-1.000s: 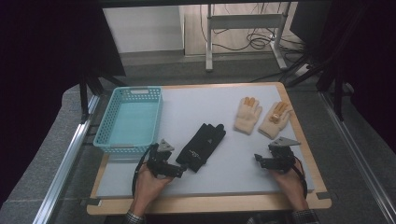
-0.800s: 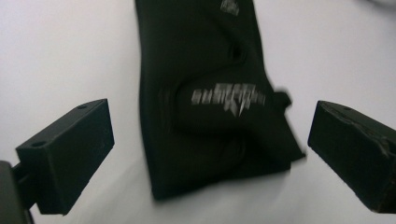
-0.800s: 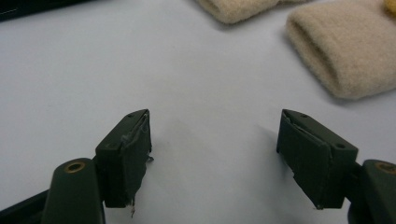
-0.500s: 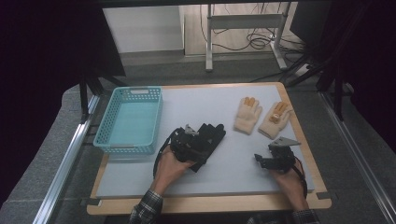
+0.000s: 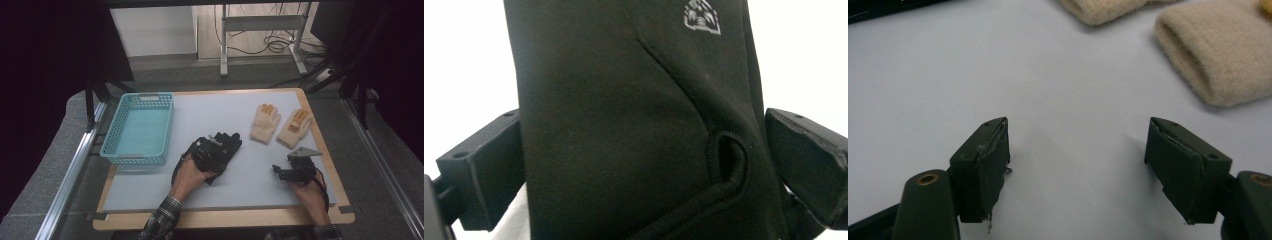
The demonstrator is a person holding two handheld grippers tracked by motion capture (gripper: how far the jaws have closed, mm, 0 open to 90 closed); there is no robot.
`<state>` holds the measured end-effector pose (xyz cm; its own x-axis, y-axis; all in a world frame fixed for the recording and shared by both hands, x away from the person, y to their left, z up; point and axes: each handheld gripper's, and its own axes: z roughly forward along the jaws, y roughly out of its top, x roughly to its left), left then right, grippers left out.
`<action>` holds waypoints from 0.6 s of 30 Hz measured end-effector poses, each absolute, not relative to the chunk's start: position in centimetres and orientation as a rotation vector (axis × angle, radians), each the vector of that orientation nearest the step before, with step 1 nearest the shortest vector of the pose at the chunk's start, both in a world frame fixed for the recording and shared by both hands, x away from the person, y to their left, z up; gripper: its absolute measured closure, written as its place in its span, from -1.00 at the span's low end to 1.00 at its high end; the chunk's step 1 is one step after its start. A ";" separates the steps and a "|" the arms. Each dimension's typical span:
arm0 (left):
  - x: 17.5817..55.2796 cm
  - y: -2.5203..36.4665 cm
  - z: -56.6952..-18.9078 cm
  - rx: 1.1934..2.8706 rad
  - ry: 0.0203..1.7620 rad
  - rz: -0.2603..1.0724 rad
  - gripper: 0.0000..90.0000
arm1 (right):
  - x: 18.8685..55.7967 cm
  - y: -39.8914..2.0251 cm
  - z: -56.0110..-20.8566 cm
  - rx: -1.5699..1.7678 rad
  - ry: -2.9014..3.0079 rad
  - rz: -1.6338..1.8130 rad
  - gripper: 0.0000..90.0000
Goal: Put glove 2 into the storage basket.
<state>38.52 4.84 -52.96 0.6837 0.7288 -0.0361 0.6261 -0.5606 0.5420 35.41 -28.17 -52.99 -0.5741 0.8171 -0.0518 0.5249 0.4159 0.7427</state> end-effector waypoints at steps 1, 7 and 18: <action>38.5 4.8 -52.9 2.373 1.042 0.260 -1.00 | 35.4 -28.2 -53.0 1.145 2.268 0.974 -0.43; 38.4 5.1 -52.2 2.370 1.077 0.272 -0.64 | 35.4 -28.2 -53.0 1.144 2.268 0.974 -0.43; 38.8 6.7 -51.2 2.355 1.068 0.276 0.34 | 35.4 -28.2 -53.0 1.144 2.269 0.973 -0.43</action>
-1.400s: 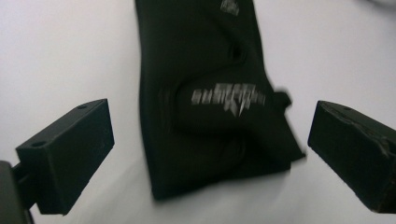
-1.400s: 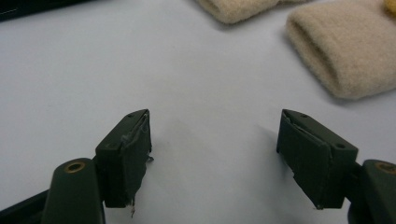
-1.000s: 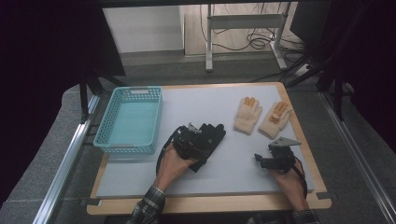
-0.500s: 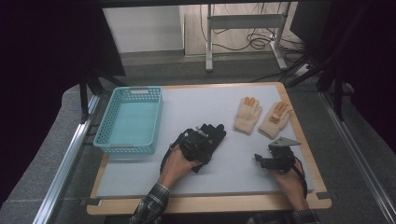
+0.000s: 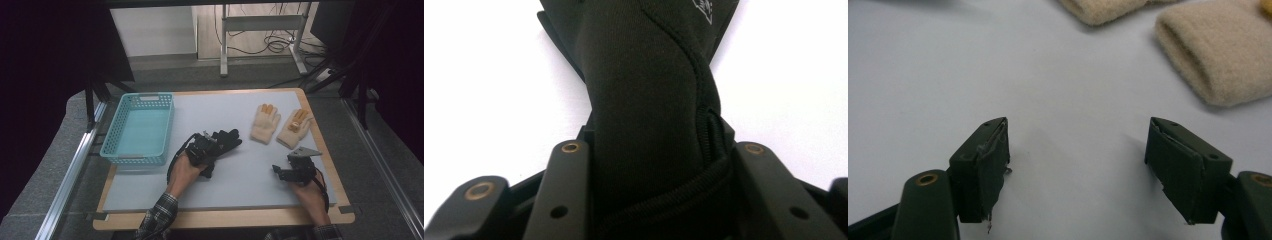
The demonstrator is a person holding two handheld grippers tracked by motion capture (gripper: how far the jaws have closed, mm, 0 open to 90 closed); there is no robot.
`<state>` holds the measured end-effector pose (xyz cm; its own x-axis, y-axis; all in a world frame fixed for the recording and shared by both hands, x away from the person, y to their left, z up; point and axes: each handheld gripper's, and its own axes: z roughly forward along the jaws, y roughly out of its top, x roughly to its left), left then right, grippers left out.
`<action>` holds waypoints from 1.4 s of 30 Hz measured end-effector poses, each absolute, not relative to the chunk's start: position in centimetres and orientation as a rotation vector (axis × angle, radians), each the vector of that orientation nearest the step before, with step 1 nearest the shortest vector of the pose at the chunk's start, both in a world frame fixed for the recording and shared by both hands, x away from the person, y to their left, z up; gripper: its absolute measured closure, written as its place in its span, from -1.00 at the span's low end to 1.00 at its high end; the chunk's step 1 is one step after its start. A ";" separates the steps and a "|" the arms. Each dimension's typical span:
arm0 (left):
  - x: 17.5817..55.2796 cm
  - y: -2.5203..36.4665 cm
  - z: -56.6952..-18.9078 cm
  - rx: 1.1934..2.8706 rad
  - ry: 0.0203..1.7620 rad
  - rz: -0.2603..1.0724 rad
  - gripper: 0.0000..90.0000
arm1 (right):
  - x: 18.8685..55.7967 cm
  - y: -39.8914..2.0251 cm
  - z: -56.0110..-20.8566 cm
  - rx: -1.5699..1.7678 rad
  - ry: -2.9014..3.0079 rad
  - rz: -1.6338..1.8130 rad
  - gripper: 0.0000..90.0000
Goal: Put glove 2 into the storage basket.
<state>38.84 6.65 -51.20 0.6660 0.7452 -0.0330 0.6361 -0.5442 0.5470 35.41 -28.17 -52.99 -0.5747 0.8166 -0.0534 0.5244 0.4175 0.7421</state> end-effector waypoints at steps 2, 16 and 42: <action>39.0 6.9 -50.8 2.350 1.072 0.279 0.35 | 35.4 -28.2 -53.0 1.145 2.268 0.975 -0.43; 39.9 9.8 -46.1 2.251 1.130 0.324 0.34 | 35.4 -28.2 -53.0 1.143 2.270 0.973 -0.44; 41.2 21.6 -40.6 2.107 1.433 0.499 0.32 | 35.4 -28.2 -53.0 1.144 2.270 0.975 -0.44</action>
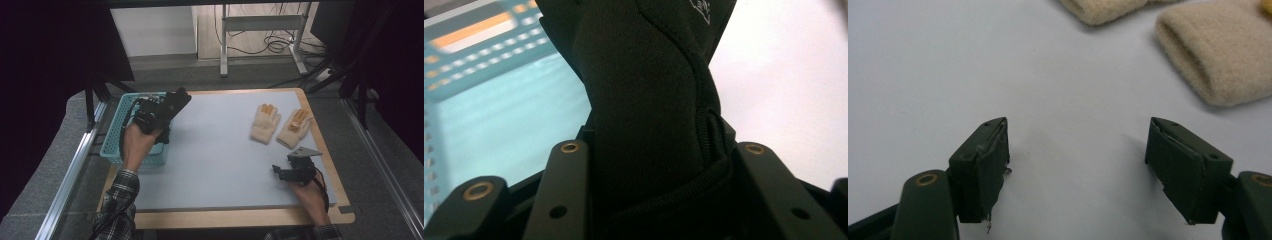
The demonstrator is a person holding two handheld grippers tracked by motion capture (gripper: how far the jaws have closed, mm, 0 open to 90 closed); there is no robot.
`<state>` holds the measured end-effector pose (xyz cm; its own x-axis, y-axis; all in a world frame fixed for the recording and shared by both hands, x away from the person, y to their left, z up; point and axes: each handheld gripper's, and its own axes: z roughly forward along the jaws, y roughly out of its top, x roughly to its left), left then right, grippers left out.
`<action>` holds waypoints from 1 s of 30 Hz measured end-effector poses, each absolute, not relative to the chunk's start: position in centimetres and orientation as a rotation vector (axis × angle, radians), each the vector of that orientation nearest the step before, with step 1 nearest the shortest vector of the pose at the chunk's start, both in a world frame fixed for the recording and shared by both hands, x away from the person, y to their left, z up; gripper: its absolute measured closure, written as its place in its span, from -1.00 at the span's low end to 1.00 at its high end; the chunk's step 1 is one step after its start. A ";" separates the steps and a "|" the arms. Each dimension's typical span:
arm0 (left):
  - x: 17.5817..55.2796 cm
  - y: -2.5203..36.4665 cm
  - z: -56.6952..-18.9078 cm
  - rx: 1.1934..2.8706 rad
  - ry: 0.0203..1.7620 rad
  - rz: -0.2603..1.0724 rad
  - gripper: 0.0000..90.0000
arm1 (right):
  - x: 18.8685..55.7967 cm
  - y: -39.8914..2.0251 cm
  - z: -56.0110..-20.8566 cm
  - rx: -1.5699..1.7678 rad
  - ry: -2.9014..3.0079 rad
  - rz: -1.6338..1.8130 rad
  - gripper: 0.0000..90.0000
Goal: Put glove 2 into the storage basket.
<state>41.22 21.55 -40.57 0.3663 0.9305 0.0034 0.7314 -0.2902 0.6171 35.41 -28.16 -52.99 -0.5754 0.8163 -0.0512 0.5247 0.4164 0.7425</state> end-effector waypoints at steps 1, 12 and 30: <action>41.2 21.9 -40.6 2.100 1.448 0.500 0.32 | 35.4 -28.2 -53.0 1.144 2.269 0.975 -0.44; 41.9 28.0 -42.5 2.043 1.643 0.516 0.31 | 35.4 -28.1 -53.0 1.147 2.270 0.976 -0.44; 45.9 31.2 -48.8 2.094 1.848 0.460 0.30 | 35.4 -28.1 -53.0 1.146 2.269 0.977 -0.44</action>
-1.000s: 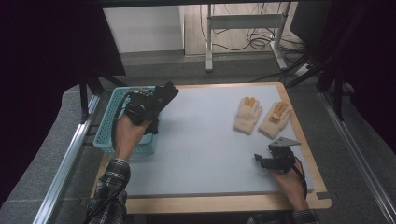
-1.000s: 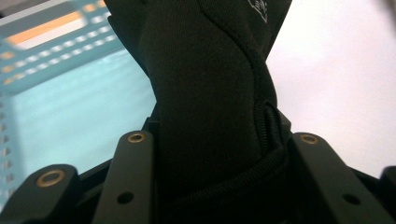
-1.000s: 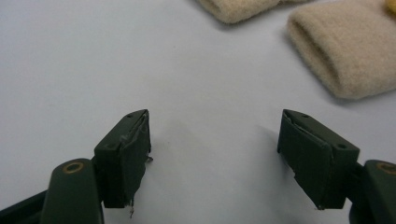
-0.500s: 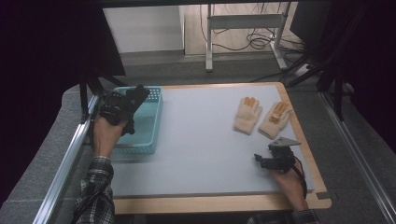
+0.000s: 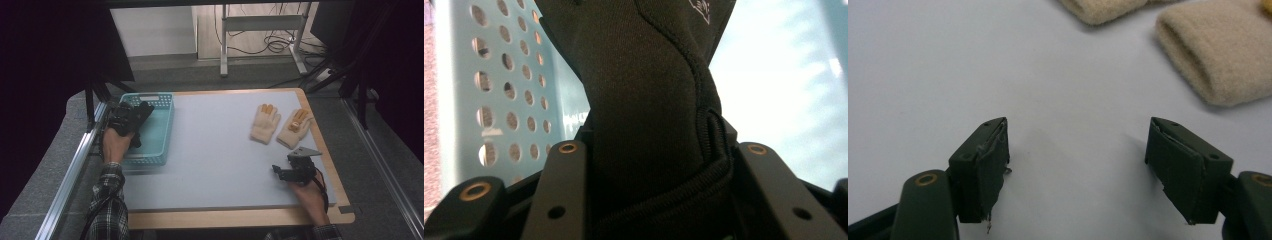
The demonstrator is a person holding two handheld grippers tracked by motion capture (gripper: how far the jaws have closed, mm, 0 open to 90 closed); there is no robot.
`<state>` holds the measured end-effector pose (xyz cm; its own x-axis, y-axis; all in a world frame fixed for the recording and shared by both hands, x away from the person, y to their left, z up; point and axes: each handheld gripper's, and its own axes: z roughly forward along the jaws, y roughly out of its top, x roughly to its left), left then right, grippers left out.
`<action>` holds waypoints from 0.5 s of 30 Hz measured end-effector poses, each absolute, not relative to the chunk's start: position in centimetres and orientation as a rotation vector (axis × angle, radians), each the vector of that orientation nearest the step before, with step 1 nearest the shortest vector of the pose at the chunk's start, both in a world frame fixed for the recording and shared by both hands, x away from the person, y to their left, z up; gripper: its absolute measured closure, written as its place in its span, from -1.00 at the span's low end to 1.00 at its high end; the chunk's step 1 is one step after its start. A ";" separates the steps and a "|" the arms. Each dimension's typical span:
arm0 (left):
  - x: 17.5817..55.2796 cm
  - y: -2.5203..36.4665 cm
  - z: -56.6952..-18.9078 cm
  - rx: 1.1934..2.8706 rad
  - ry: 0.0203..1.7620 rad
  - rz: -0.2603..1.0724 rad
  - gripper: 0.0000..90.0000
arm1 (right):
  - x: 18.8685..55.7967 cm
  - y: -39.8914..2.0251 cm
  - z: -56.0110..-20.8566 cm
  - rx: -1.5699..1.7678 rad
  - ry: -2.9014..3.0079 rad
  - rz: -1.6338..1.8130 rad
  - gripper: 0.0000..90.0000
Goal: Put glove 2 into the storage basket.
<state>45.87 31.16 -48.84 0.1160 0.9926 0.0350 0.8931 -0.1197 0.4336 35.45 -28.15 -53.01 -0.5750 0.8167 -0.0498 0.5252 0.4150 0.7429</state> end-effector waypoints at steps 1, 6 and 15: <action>46.1 31.1 -49.1 2.103 1.855 0.465 0.30 | 35.4 -28.2 -53.0 1.146 2.269 0.977 -0.44; 47.0 30.8 -50.0 2.186 1.876 0.496 0.18 | 35.4 -28.2 -53.0 1.146 2.269 0.978 -0.44; 46.3 31.3 -49.5 2.176 1.841 0.455 -0.41 | 35.4 -28.2 -53.0 1.146 2.269 0.977 -0.44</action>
